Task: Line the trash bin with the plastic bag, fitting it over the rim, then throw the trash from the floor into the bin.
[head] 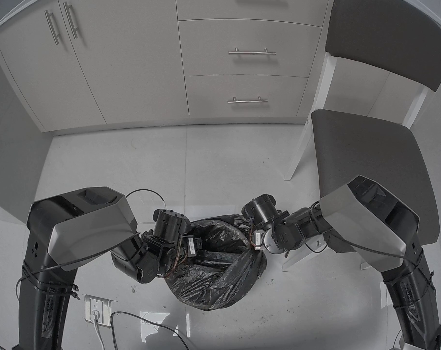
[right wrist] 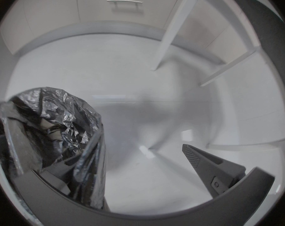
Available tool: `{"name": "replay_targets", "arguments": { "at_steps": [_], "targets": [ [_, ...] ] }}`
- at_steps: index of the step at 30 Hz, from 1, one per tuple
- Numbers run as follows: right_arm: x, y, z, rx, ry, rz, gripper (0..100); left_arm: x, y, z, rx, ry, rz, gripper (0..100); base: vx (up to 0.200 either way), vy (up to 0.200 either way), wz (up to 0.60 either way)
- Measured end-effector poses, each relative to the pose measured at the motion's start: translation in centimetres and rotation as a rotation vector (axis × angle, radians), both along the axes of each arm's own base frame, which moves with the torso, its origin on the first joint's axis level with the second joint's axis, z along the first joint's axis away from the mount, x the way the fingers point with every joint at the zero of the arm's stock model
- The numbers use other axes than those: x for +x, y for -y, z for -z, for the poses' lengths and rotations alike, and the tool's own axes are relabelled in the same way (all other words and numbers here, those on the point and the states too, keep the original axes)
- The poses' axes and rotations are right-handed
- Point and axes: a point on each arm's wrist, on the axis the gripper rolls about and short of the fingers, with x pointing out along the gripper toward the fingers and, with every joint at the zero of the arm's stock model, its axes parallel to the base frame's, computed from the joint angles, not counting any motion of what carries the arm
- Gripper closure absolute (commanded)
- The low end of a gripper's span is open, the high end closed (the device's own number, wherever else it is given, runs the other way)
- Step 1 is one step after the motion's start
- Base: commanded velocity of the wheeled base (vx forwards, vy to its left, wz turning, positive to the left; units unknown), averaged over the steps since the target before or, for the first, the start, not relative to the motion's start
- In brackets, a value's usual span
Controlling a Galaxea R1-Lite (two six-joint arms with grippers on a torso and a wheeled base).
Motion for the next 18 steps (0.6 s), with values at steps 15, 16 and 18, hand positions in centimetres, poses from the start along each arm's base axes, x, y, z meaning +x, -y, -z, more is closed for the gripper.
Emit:
{"name": "replay_targets", "arguments": {
  "at_steps": [15, 16, 18],
  "targets": [
    [-2.1, 0.3, -10.2, 0.430, -0.026, -0.153, 0, -1.2, 0.0, -3.9, -0.057, 0.050, 0.009, 0, 0.000, 0.000, 0.00],
    [-2.3, 0.4, -10.6, 0.439, -0.027, -0.160, 0, -1.2, 0.0, -4.2, -0.060, 0.054, 0.009, 0, 0.000, 0.000, 0.00],
    [-3.1, 0.5, -11.8, 0.460, -0.029, -0.186, 0, -1.2, -0.4, -4.8, -0.068, 0.057, 0.012, 0, 0.000, 0.000, 0.00]
  ]
}}
